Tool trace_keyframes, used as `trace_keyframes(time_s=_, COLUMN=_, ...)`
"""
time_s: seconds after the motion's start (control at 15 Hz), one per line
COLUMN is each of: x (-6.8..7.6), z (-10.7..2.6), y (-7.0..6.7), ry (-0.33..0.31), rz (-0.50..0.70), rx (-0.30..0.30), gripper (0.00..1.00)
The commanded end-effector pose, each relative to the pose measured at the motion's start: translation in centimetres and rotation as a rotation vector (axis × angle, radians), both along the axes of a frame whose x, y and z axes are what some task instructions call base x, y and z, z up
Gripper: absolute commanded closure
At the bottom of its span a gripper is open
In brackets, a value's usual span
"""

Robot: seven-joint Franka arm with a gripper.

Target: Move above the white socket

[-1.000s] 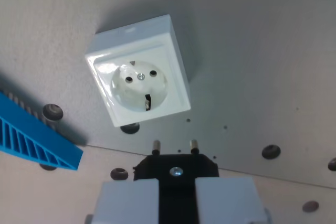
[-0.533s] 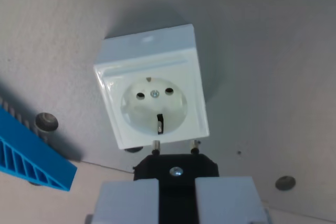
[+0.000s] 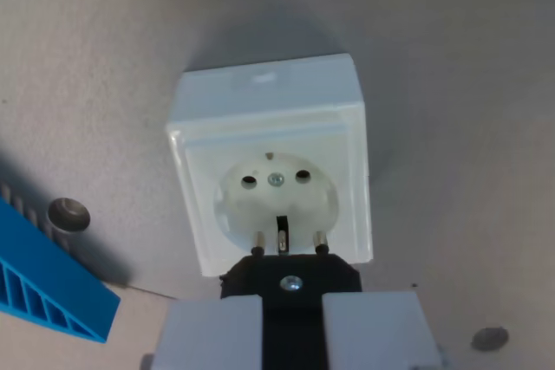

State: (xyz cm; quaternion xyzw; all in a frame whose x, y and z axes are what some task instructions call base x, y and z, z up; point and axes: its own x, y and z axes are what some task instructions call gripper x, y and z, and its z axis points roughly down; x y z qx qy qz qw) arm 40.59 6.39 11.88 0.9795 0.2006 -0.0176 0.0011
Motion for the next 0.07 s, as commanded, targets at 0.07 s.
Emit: trace_keyframes(time_s=0.07, x=-0.73, z=-0.69, y=0.20, ry=-0.120, rz=0.054, rx=-0.024, gripper=1.00)
